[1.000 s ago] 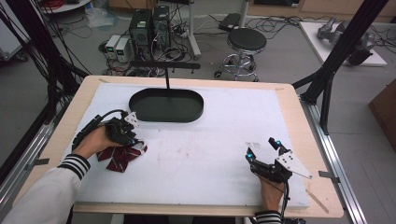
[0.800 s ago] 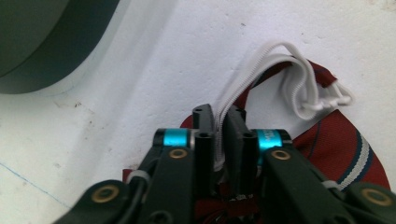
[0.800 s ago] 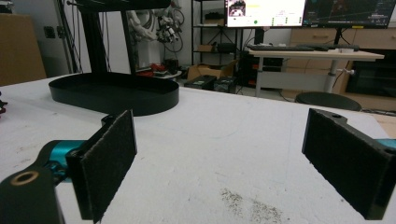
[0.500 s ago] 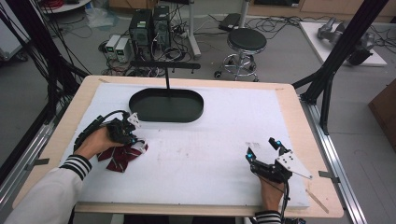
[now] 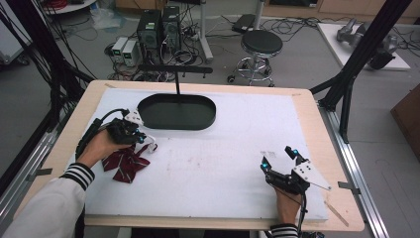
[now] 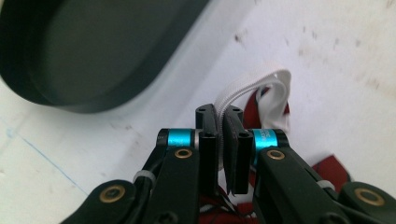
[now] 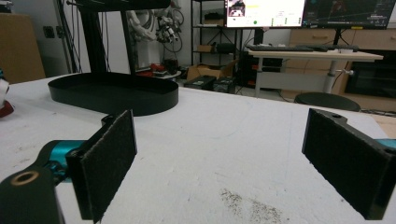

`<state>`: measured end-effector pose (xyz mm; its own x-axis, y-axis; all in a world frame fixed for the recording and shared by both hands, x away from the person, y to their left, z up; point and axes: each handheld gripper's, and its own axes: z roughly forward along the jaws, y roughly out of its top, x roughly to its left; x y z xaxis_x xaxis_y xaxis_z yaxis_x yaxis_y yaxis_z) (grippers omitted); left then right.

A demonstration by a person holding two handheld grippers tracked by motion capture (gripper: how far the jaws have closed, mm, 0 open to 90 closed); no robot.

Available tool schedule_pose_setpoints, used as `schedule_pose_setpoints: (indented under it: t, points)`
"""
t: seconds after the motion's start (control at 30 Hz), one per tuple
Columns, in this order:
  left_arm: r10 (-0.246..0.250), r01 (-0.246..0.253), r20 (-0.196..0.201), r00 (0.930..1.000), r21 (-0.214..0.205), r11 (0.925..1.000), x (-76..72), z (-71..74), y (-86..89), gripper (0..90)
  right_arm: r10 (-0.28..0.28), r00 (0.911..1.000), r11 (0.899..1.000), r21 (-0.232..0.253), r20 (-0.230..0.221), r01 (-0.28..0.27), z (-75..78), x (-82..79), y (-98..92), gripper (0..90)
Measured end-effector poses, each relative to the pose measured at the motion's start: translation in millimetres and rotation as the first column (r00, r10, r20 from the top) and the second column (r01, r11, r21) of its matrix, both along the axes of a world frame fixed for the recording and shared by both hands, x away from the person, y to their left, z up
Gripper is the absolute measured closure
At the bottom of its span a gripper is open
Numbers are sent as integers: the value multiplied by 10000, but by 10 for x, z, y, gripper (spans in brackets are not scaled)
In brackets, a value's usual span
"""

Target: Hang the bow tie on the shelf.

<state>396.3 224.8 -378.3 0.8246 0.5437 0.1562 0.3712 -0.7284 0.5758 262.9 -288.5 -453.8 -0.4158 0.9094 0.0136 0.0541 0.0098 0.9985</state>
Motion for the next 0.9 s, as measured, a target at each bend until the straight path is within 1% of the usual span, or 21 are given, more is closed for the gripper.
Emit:
schedule_pose_setpoints:
  t: [0.03,0.07,0.1,0.17,0.2,0.3,0.33,0.4,0.43,0.47,0.5,0.53,0.57,0.6,0.63,0.67,0.73,0.77,0.8,0.87,0.9]
  points:
    - [109,-102,210,9997,-339,9994,5,54,15,851,-9,10000,10000,-30,40,9,0,2,-2,91]
    - [109,-102,210,9997,-339,9994,5,54,15,851,-9,10000,10000,-30,40,9,0,2,-2,91]
    - [182,-164,333,9993,-520,9985,8,84,23,851,-5,10000,10000,-19,27,5,0,2,-1,91]
    - [566,-474,677,9961,-1302,9904,15,172,40,852,-2,10000,10000,-2,-3,2,0,0,0,91]
    - [566,-474,677,9961,-1302,9904,15,172,40,851,-2,10000,10000,-2,-3,2,0,0,0,91]
    - [1057,-798,1136,9879,-2117,9741,26,267,64,851,-9,10000,10000,-29,47,9,0,4,-3,91]
    - [1372,-960,1393,9807,-2682,9586,34,329,78,851,-10,10000,10000,-23,45,10,0,4,-3,92]
    - [1589,-1045,1571,9747,-3080,9456,44,386,87,851,-14,10000,10000,-20,25,14,0,2,-1,92]
    - [1589,-1045,1571,9747,-3080,9456,44,386,87,851,-15,10000,10000,-30,38,15,0,2,-2,91]
    - [1685,-1070,1694,9710,-3226,9405,58,431,89,851,-10,10000,10000,-36,51,10,0,4,-3,91]
    - [1685,-1070,1694,9710,-3226,9405,58,431,89,852,-10,10000,10000,-36,51,10,0,4,-3,91]
    - [1768,-1093,1767,9683,-3369,9352,67,466,89,851,-12,10000,10000,-27,59,12,0,4,-4,91]
    - [1768,-1093,1767,9683,-3369,9352,67,466,89,852,-12,10000,10000,-27,59,12,0,4,-4,91]
    - [1802,-1101,1790,9672,-3441,9325,69,483,89,852,-4,10000,10000,-18,43,4,0,3,-3,91]
    - [1876,-1099,1915,9634,-3559,9280,74,515,85,851,-3,10000,10000,-22,46,3,0,4,-3,91]
    - [1876,-1099,1915,9634,-3559,9280,74,515,85,851,-6,10000,10000,-48,60,7,0,5,-4,91]
    - [1962,-1103,2055,9588,-3673,9235,78,542,79,852,-11,10000,10000,-46,70,12,0,6,-6,91]
    - [2193,-1210,2233,9498,-3841,9153,84,579,74,851,-13,10000,10000,-34,64,13,1,6,-5,92]
    - [2326,-1259,2366,9433,-3935,9107,85,593,71,851,-14,10000,10000,-42,65,15,0,6,-6,91]
    - [2489,-1285,2563,9340,-4090,9034,91,623,65,851,-13,10000,10000,-38,65,13,1,6,-5,92]
    - [2489,-1285,2563,9340,-4090,9034,91,623,65,851,-15,10000,10000,-38,65,15,0,6,-6,92]
